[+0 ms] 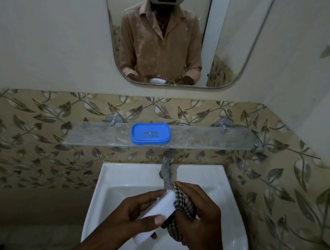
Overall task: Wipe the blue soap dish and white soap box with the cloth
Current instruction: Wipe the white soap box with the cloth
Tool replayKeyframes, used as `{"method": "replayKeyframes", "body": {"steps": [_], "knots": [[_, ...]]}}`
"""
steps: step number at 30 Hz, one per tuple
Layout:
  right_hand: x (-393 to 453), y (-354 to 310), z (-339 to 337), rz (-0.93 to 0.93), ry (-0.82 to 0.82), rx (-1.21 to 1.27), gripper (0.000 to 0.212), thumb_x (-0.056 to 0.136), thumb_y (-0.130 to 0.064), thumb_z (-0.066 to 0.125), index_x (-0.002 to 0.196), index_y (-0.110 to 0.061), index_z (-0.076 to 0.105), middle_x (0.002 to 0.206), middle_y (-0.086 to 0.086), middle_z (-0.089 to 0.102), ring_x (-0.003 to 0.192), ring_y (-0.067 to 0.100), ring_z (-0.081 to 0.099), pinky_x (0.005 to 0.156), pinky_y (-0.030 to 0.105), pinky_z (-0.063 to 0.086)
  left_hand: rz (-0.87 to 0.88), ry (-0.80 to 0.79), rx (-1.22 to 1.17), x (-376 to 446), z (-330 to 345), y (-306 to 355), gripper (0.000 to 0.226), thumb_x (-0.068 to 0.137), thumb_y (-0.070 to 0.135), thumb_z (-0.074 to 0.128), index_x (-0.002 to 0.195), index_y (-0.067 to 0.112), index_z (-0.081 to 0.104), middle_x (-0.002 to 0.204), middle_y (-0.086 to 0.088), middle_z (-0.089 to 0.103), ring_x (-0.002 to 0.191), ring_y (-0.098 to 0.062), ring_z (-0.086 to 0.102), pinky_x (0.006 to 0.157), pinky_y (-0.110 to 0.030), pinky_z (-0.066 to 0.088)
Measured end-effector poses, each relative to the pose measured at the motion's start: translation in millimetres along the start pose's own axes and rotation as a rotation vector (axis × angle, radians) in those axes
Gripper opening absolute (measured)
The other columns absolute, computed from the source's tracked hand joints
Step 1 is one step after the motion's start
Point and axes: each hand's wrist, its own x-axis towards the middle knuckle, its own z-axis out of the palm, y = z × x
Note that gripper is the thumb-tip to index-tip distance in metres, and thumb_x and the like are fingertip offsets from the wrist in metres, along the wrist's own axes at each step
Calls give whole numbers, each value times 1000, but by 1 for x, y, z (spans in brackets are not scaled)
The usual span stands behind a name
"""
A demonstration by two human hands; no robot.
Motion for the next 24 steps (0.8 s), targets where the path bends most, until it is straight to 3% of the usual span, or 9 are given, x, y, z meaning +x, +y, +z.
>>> {"method": "replayKeyframes", "body": {"steps": [3, 7, 10, 12, 14, 16, 20, 22, 24], "knots": [[-1, -7, 2, 201, -7, 186, 35, 77, -28, 77, 110, -38, 72, 107, -13, 75, 102, 5, 70, 82, 22, 58, 45, -3, 33, -4, -2, 2, 68, 76, 25, 84, 140, 26, 59, 141, 15, 64, 129, -10, 61, 87, -21, 55], [-12, -3, 6, 396, 0, 271, 39, 72, -19, 76, 100, -47, 73, 98, -11, 78, 94, 6, 73, 83, 44, 61, 103, -32, 179, -3, 5, 11, 64, 83, 25, 84, 139, 36, 55, 136, 32, 61, 127, 9, 56, 94, -7, 47], [-16, -9, 0, 216, 75, 134, 51, 72, -6, 82, 103, -46, 73, 101, -15, 76, 98, 3, 71, 83, 30, 59, 96, -77, 191, 4, 10, 14, 63, 87, 17, 81, 142, 35, 56, 140, 20, 63, 130, -3, 58, 98, -15, 49], [-19, -11, -8, -33, 53, -48, 48, 70, -3, 85, 109, -29, 74, 113, -12, 72, 109, 7, 68, 86, 20, 54, 86, -93, 190, 6, 12, 15, 59, 88, 15, 80, 141, 34, 60, 141, 8, 65, 130, -14, 61, 99, -23, 51], [-23, -11, -16, -291, -65, -322, 41, 66, -1, 84, 106, -10, 77, 123, 0, 69, 119, 13, 63, 90, 23, 53, 95, -77, 192, 7, 13, 12, 56, 87, 16, 81, 137, 35, 64, 137, 3, 68, 128, -18, 63, 100, -27, 52], [-23, -4, -22, -367, -112, -447, 41, 67, -2, 80, 107, -6, 76, 124, 3, 68, 120, 13, 62, 88, 26, 55, 102, -22, 246, 7, 13, 10, 62, 80, 25, 88, 137, 33, 64, 136, 3, 69, 127, -17, 63, 104, -33, 52], [-18, 9, -24, -117, -6, -185, 38, 78, -8, 71, 116, -7, 72, 119, 0, 71, 116, 9, 65, 92, 30, 57, 133, 37, 286, 6, 9, 4, 69, 70, 27, 94, 132, 38, 66, 130, 5, 71, 120, -15, 67, 95, -26, 55], [-16, 12, -23, 95, 5, 44, 39, 75, -10, 78, 113, -19, 75, 112, -8, 74, 109, 11, 69, 85, 35, 60, 139, 35, 247, 5, 7, 1, 72, 68, 21, 95, 131, 40, 66, 132, 5, 70, 120, -16, 67, 92, -25, 55], [-14, 13, -23, 165, -76, 108, 44, 73, -15, 80, 110, -38, 73, 108, -14, 73, 104, 7, 70, 82, 28, 59, 103, -3, 221, 5, 7, -3, 78, 67, 16, 96, 134, 39, 64, 137, 4, 67, 123, -18, 66, 97, -32, 56]]}}
